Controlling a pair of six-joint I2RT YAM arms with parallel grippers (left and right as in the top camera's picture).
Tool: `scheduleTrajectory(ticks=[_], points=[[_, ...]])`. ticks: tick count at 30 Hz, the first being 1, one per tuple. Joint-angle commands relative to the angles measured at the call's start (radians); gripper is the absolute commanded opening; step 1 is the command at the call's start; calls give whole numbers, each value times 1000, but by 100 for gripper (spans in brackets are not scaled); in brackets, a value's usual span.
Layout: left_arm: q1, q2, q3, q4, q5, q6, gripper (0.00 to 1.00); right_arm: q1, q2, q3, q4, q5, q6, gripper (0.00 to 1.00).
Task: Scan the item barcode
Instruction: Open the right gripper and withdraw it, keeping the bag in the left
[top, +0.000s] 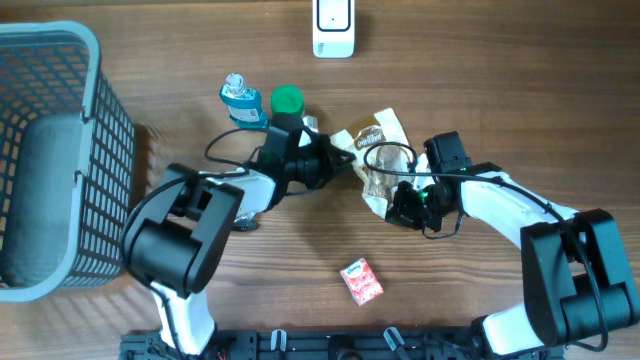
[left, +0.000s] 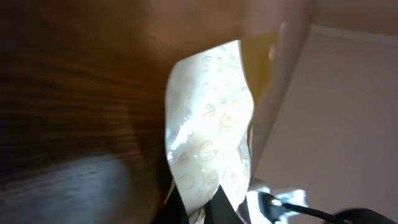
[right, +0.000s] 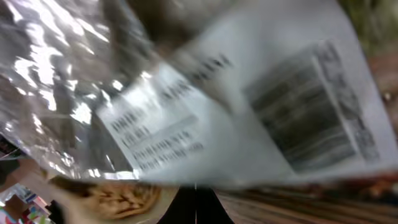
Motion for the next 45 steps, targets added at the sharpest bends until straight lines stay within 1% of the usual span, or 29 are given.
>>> scheduleTrajectory(ticks=[1,6,10,12,17,21,22,23,24,27,28,30,31,33,34,36,38,39,40,42,43,45], points=[[43,-76,-8,-29,8,59,4,10,85,-48,-14,165,7,5],[71,-87,-8,-104,12,85,4,10,85,-48,-24,196,8,4],[87,-108,-8,-104,13,89,4,10,85,-48,-21,197,8,5],[108,-136,-8,-116,13,117,4,10,85,-48,-19,198,8,4],[158,-218,-8,-217,12,188,4,10,85,-48,-19,219,16,4],[162,-243,-8,-259,10,194,4,10,85,-48,-15,218,16,5],[158,-242,-8,-289,8,211,4,10,85,-48,-14,218,16,32],[150,-242,-8,-323,6,257,4,10,85,-48,-11,212,16,75],[139,-242,-8,-363,-13,278,4,10,84,-48,-6,187,15,100],[111,-242,-8,-464,-85,304,4,3,66,-46,-14,140,7,100],[99,-242,-8,-474,-98,341,4,-3,50,-46,-25,140,7,100],[91,-242,-8,-473,-101,347,4,-18,33,-46,-36,140,19,100],[91,-242,-8,-473,-101,347,4,-26,32,-46,-36,140,55,100],[91,-242,-8,-474,-101,347,4,-38,34,-48,-32,203,225,100],[92,-242,-8,-478,-101,347,4,-38,34,-49,-26,235,272,100],[91,-242,-8,-497,-103,348,4,-38,34,-49,14,246,266,100],[91,-242,-8,-541,-138,351,4,-49,34,-49,22,262,267,100],[92,-242,-8,-566,-174,351,4,-60,34,-49,5,317,268,100],[92,-242,-8,-590,-217,367,4,-90,34,-49,-35,414,273,100],[92,-242,-9,-587,-216,454,4,-167,34,-49,-71,439,239,100],[91,-242,-9,-577,-203,492,4,-233,34,-46,-72,428,180,100],[97,-242,-9,-456,-68,576,4,-353,29,-23,-92,403,106,100]])
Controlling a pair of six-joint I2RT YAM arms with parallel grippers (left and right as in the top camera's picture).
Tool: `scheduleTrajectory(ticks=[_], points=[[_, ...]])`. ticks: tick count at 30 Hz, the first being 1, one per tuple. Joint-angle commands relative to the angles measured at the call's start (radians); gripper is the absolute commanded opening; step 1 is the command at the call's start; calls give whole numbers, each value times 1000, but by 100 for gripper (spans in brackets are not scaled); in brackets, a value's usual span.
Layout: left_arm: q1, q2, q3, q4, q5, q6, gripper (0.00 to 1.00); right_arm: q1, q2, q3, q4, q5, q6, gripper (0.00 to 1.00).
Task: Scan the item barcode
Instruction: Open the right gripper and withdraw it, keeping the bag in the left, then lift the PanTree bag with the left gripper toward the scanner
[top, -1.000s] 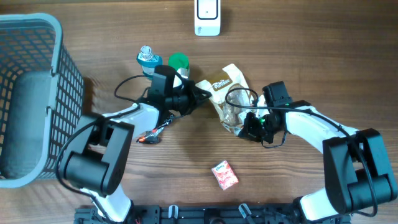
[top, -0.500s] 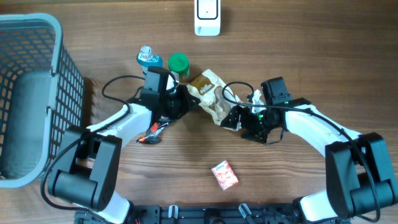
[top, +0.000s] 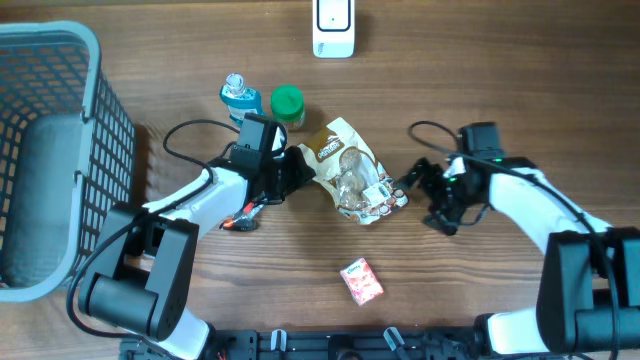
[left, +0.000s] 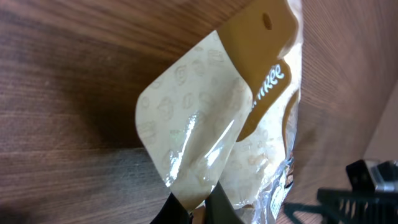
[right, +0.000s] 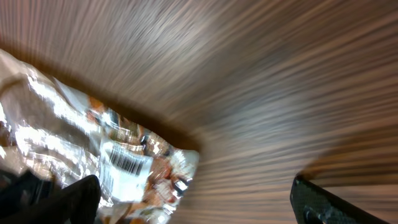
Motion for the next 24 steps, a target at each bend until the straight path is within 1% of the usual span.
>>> scheduleTrajectory(ticks=[1,2,3,5,6,7,8,9,10,12,13,14,15,18,20,22,24], points=[[6,-20,2,145,130,145,4,-177,80,-54,1,325,-193,100],[6,-20,2,184,142,153,4,-217,80,-54,10,255,-253,100],[6,-20,2,194,159,200,4,-236,80,-54,14,229,-300,100],[6,-20,2,198,178,272,4,-240,80,-54,16,230,-314,100],[8,-20,2,206,205,283,4,-240,80,-54,23,230,-313,100],[14,-20,2,245,267,283,4,-240,80,-54,27,230,-315,100],[19,-20,2,294,298,282,4,-240,80,-54,32,230,-321,100],[24,-20,2,317,292,269,4,-240,80,-54,32,230,-325,100],[32,-20,2,304,288,252,4,-240,80,-54,30,230,-332,100],[34,-18,2,244,286,253,42,-240,80,-54,30,230,-335,100],[33,-17,2,212,274,252,56,-240,80,-54,30,230,-335,100],[33,-17,2,171,254,252,91,-240,80,-54,29,230,-335,100],[33,-17,2,141,239,252,100,-240,80,-54,28,230,-336,100],[32,-12,0,27,177,199,100,-240,80,-54,26,227,-337,100],[6,10,-2,8,176,180,100,-240,80,-54,23,225,-337,100],[-51,68,-2,48,154,95,100,-240,80,-54,13,225,-337,100],[-91,139,-2,147,155,6,100,-240,80,-54,0,226,-339,100]])
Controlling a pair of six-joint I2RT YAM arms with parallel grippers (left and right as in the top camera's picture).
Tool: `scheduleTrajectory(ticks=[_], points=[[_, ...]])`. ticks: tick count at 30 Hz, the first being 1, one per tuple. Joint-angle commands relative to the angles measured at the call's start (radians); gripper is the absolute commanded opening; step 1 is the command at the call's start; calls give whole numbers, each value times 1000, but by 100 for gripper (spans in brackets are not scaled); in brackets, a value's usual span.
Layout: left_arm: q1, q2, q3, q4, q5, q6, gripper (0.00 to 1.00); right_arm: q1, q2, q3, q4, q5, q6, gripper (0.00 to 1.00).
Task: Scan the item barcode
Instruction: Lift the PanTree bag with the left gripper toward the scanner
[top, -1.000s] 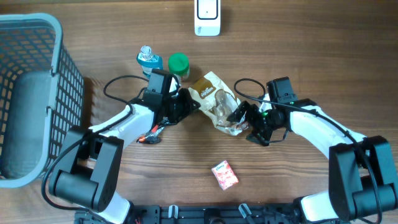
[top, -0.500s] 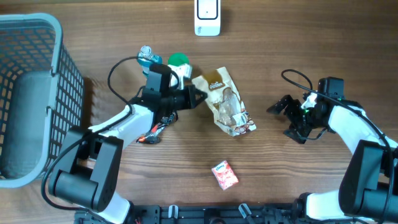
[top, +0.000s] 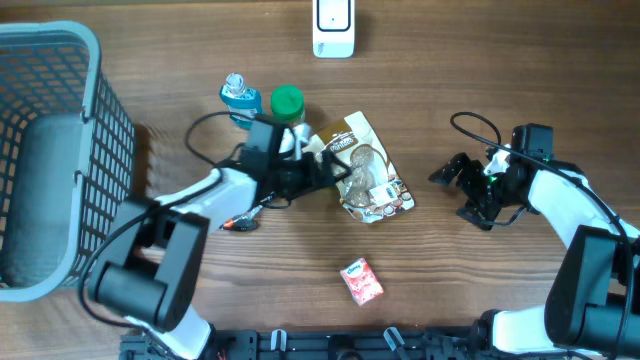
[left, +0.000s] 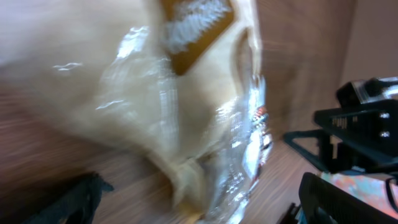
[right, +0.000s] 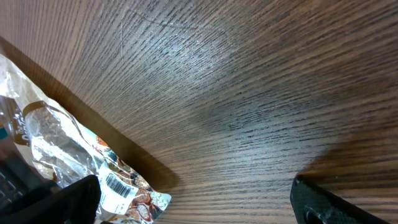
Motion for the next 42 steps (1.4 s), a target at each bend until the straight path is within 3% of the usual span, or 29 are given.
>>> scheduleTrajectory(ticks=[1,3,4,6,8,12,16,17,28,37,42], points=[[-53,132,-4,123,-29,-189,100,-25,82,-61,9,245,-66,100],[-51,196,-4,198,-26,-270,100,-25,82,-61,8,245,-79,100],[-51,208,-4,215,-27,-282,94,-25,82,-61,8,245,-85,100],[-51,223,-4,228,-41,-315,37,-25,82,-61,9,245,-85,100],[-51,241,-4,232,-46,-350,6,-25,82,-61,9,246,-89,100],[-55,247,-4,254,-44,-352,4,-25,82,-61,10,246,-92,100],[-38,233,-4,525,114,-352,4,-25,82,-61,13,246,-111,100],[-26,207,-4,533,109,-345,4,-25,82,-61,13,246,-111,100],[23,64,-4,545,177,-234,4,-25,82,-61,24,246,-115,100],[107,-334,-4,336,221,-193,4,-25,82,-61,20,246,-117,100],[241,-546,-4,337,377,-248,4,-25,82,-62,19,246,-117,100]])
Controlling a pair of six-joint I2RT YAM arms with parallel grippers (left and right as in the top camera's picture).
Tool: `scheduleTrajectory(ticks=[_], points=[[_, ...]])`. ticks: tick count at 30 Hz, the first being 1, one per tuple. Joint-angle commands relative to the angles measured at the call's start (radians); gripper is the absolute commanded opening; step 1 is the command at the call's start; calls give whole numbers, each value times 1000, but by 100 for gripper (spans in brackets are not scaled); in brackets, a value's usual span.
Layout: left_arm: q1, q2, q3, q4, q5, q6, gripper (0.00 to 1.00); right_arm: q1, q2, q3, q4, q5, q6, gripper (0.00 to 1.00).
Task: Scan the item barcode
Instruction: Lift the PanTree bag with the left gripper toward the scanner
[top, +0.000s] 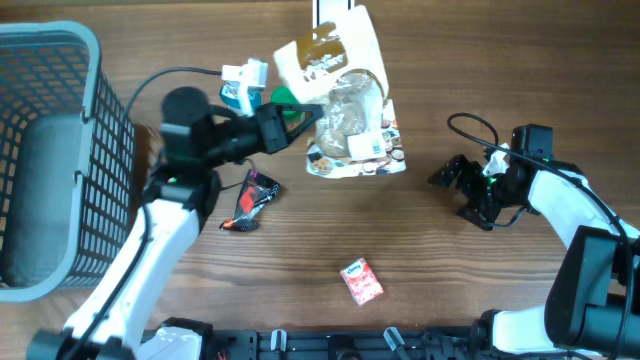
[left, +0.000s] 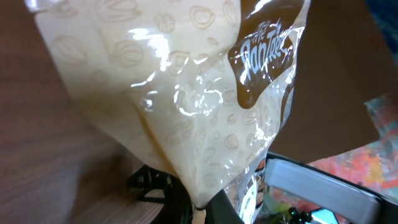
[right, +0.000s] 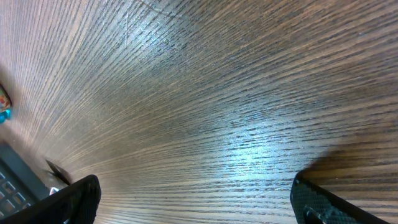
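The item is a snack bag (top: 340, 100), tan and clear, with a brown header and a white barcode label (top: 366, 146) on its lower part. My left gripper (top: 300, 110) is shut on one edge of it and holds it high above the back middle of the table. In the left wrist view the bag (left: 186, 93) fills the frame, pinched at the bottom by the gripper (left: 202, 208). The white scanner at the back edge is almost wholly hidden behind the bag. My right gripper (top: 455, 180) stands open and holds nothing over bare wood at the right (right: 196, 199).
A grey mesh basket (top: 100, 110) fills the left side. A blue bottle (top: 238, 82) and a green cap (top: 285, 97) stand partly hidden behind the left arm. A black-and-red wrapper (top: 250, 197) lies below them, and a small red packet (top: 361, 281) near the front.
The left gripper was open at the bag lying on the table. Now it is shut on the bag and holds it raised toward the back edge. The right arm has not moved.
First both grippers were at the bag in mid-table, the right one close against its barcode. Then the right one stood open off to the right and the bag lay flat with the left shut on its corner. The left then stood open, and now holds the bag aloft.
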Motion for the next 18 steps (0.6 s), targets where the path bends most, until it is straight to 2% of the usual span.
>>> scheduleTrajectory(ticks=[1,11,13,15,17,18], points=[[87,-107,0,3,101,-29,4,-25,84,-62,27,249,-60,100],[95,-130,0,3,110,-43,4,-25,84,-62,24,249,-60,100],[87,-130,0,1,66,16,4,-25,84,-62,24,249,-60,100],[60,-130,2,-23,-159,87,4,-25,84,-62,21,250,-61,100],[38,-130,4,-56,-366,89,4,-25,84,-62,14,250,-61,100],[8,-130,16,-104,-586,89,4,-25,84,-62,14,250,-62,100]])
